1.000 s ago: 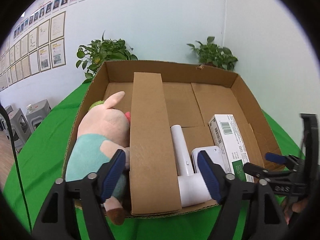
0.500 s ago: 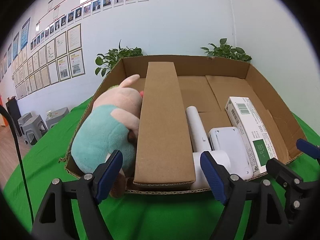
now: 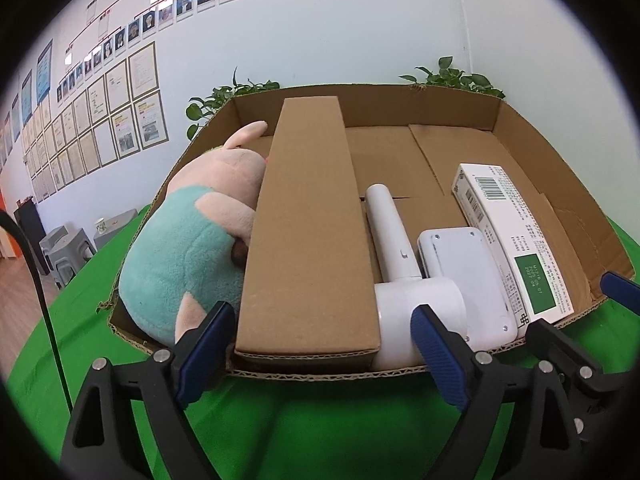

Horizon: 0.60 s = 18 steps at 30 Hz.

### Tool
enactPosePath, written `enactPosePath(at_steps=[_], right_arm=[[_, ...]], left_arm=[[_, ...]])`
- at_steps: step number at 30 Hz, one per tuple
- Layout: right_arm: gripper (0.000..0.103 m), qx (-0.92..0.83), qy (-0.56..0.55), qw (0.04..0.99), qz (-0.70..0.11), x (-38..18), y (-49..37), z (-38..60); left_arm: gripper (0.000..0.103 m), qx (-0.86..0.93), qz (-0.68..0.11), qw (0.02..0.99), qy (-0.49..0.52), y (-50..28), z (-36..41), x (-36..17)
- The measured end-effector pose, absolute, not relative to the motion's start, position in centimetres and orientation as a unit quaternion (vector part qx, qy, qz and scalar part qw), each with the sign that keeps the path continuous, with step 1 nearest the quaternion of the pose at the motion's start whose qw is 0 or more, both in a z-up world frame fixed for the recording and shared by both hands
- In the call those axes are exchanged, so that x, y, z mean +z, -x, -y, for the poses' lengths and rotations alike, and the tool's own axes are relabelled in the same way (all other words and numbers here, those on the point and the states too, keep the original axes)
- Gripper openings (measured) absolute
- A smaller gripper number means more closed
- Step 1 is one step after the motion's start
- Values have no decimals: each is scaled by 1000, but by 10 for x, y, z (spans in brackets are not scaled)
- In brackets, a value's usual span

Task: Organize objects
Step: 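Withdraw the right tool from the tray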

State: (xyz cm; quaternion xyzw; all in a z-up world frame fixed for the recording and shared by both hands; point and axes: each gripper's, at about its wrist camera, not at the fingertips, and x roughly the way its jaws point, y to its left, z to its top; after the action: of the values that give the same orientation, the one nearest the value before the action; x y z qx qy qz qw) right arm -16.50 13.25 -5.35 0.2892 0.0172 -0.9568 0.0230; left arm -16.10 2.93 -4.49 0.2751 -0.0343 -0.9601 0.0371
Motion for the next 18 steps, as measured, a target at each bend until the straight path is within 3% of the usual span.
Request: enactPosePath(at_steps=[5, 18], right_arm=[[103, -957, -290, 21, -19, -53, 166, -132], [103, -957, -290, 21, -14, -53, 168, -131]], left_arm=[[100, -958, 26, 40, -283, 163, -26, -46], [101, -957, 27, 40, -284, 162, -26, -46]])
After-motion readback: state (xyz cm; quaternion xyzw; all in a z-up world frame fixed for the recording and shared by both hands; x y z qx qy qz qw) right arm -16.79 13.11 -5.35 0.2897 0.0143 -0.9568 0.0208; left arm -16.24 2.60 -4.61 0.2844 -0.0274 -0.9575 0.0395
